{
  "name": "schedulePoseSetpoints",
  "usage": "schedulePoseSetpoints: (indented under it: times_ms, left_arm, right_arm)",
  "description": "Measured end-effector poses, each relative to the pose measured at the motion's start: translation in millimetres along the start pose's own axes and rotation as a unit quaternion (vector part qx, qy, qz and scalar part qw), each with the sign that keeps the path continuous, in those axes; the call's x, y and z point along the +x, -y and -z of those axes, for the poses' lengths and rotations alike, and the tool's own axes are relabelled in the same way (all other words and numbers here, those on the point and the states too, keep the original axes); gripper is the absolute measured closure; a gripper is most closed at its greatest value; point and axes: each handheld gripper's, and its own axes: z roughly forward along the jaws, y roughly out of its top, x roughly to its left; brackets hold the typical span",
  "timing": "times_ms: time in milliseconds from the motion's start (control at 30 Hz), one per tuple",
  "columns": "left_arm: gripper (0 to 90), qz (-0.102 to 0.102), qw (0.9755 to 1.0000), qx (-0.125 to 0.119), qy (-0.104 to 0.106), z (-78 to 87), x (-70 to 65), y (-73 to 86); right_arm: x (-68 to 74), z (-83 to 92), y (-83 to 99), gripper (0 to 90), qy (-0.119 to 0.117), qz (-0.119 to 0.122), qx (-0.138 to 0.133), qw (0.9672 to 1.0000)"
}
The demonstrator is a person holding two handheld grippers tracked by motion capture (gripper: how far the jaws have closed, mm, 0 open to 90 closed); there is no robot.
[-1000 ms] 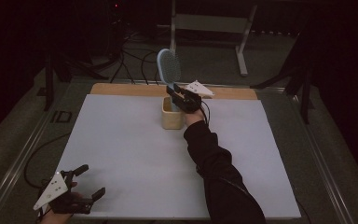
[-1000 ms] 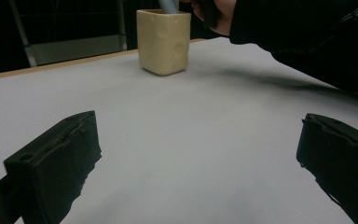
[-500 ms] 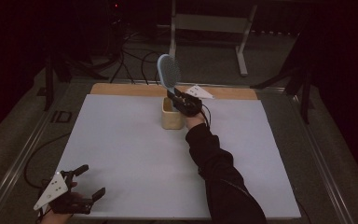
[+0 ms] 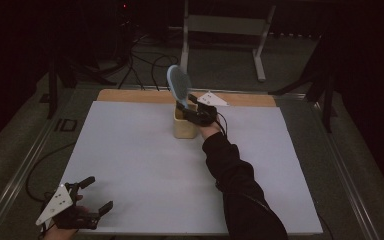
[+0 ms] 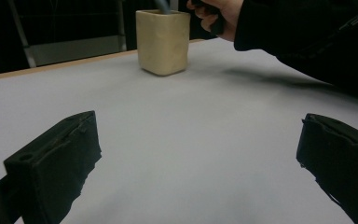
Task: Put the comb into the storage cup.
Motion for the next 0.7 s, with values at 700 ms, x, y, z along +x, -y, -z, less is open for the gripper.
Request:
schedulePoseSetpoints:
  times_ms: [700]
  left_arm:
    - [0.0, -0.003, 1.0000, -0.005, -0.002, 1.0, -0.5, -0.9]
  right_arm:
    - [-1.7, 5.8, 0.8, 6.8, -0.015, 0.028, 0.031, 0.9990]
